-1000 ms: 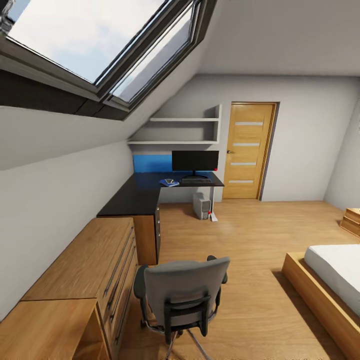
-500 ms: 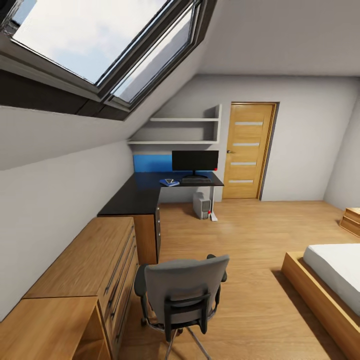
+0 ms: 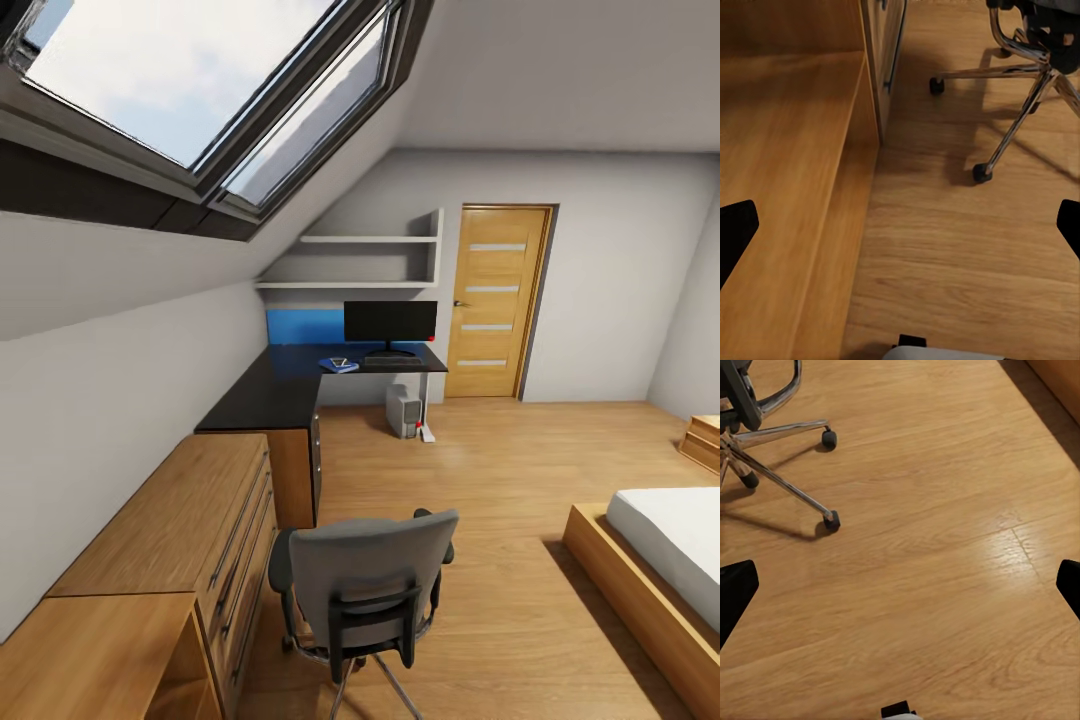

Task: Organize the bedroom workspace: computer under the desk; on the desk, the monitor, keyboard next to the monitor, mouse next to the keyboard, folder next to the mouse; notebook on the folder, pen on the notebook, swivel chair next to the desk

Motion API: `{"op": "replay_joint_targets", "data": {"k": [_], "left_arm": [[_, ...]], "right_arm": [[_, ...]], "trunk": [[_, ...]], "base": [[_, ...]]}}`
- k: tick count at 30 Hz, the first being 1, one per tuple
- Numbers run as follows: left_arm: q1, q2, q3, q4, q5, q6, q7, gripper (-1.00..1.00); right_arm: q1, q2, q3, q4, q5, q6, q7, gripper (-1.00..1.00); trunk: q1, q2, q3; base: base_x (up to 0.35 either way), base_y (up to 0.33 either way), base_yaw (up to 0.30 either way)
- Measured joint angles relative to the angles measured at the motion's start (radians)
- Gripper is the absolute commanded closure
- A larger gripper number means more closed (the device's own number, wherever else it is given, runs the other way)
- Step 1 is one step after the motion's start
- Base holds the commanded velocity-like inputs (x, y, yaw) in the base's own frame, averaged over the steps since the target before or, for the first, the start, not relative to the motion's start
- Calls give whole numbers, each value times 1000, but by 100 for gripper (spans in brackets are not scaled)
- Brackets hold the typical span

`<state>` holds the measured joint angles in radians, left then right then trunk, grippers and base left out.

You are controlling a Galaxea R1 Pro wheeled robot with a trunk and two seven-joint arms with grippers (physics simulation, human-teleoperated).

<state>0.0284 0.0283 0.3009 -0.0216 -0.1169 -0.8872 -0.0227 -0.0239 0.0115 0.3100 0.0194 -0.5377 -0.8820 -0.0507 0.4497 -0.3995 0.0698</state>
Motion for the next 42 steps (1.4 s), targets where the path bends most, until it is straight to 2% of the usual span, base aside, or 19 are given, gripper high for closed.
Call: {"op": "replay_joint_targets", "data": {"k": [5,13,20,24,28,29,30,31,33,34,38,41,42], "left_arm": [[0,-8,5,-3,5,-13,3,-100],[0,-28,4,-16,5,-14,4,-100],[0,-37,4,-117,6,-8,5,-100],[0,-55,4,-174,6,6,12,-100],[0,-83,6,-270,6,106,57,-100],[0,-94,8,-318,5,173,79,-100],[0,-140,4,-444,3,460,131,-100],[0,-146,5,-577,3,534,135,-100],[1,-152,6,-635,4,620,139,-100],[-4,-157,5,-668,4,701,142,-100],[-49,-168,4,-704,5,842,144,-100],[-93,-179,5,-703,5,903,142,-100],[-134,-190,4,-664,4,939,140,-100]], "right_arm": [[0,-13,1,-1,1,8,1,-100],[-1,-20,1,-15,4,49,0,-100],[-1,-17,3,-41,7,50,-1,-100],[-1,-16,5,-80,9,49,0,-100],[-1,-17,5,-170,22,50,0,-100],[-1,-17,6,-205,33,51,0,-100],[-13,-15,3,-301,52,74,-6,-100],[-19,-15,4,-332,55,83,-6,-100],[-55,-13,2,-359,59,127,-11,-100],[-73,-11,1,-365,59,149,-14,-100],[-152,-2,1,-376,58,273,-32,-100],[-208,3,0,-379,58,391,-54,-100],[-261,5,-1,-381,59,514,-75,-100]], "trunk": [[0,0,0],[0,0,0],[0,0,0],[0,0,0],[0,0,0],[0,0,0],[0,0,0],[0,0,0],[0,0,0],[0,0,0],[0,0,1],[0,0,1],[0,1,1]], "base": [[0,0,0],[0,0,0],[0,0,0],[0,0,0],[0,0,0],[0,0,0],[0,0,0],[0,0,0],[0,0,0],[0,0,0],[0,0,0],[0,0,0],[0,0,0]]}}
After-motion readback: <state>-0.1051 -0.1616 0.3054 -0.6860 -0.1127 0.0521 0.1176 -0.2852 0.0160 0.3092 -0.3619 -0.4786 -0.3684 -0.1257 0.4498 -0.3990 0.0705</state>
